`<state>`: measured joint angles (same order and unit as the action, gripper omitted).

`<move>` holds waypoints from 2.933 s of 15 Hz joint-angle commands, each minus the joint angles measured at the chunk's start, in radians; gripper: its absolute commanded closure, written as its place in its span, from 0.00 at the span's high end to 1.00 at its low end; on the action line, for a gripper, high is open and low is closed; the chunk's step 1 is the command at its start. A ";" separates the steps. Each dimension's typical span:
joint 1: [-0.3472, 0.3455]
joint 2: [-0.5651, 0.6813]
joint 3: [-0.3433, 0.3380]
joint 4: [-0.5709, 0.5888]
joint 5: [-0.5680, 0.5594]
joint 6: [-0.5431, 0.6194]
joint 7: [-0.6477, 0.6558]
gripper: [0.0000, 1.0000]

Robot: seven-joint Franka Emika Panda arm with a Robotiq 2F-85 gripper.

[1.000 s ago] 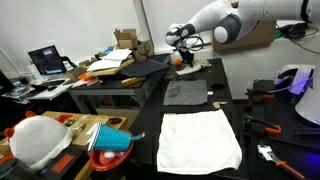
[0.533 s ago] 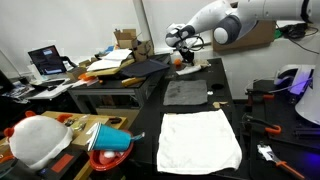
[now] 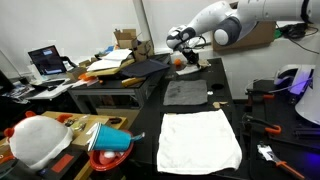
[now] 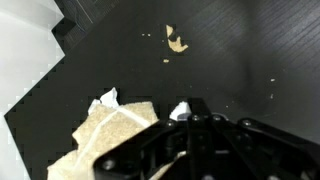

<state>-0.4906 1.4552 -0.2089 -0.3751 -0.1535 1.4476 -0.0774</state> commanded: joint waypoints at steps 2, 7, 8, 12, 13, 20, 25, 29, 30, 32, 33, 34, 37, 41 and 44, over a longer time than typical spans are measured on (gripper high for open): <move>0.007 0.012 0.004 0.013 -0.008 -0.058 -0.067 0.00; 0.015 0.012 0.009 0.013 -0.009 -0.116 -0.119 0.00; 0.012 0.012 0.012 0.018 -0.006 -0.112 -0.133 0.00; 0.014 0.002 0.019 0.001 -0.008 -0.032 -0.205 0.00; 0.014 0.001 0.021 0.000 -0.008 -0.006 -0.223 0.00; -0.001 -0.008 0.051 -0.003 0.026 0.129 -0.286 0.34; 0.008 0.011 0.037 0.004 0.003 0.115 -0.288 0.41; 0.008 0.011 0.037 0.004 0.003 0.115 -0.288 0.41; 0.008 0.011 0.037 0.004 0.003 0.115 -0.288 0.41; 0.008 0.011 0.037 0.004 0.003 0.115 -0.288 0.41; 0.008 0.011 0.037 0.004 0.003 0.115 -0.288 0.41; 0.008 0.011 0.037 0.004 0.003 0.115 -0.288 0.41; 0.007 0.012 0.036 0.001 0.002 0.129 -0.277 0.74; 0.019 0.012 0.039 0.000 0.001 0.137 -0.281 1.00; 0.024 0.012 0.052 0.029 0.012 0.144 -0.298 1.00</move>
<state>-0.4714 1.4671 -0.1687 -0.3744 -0.1467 1.5770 -0.3639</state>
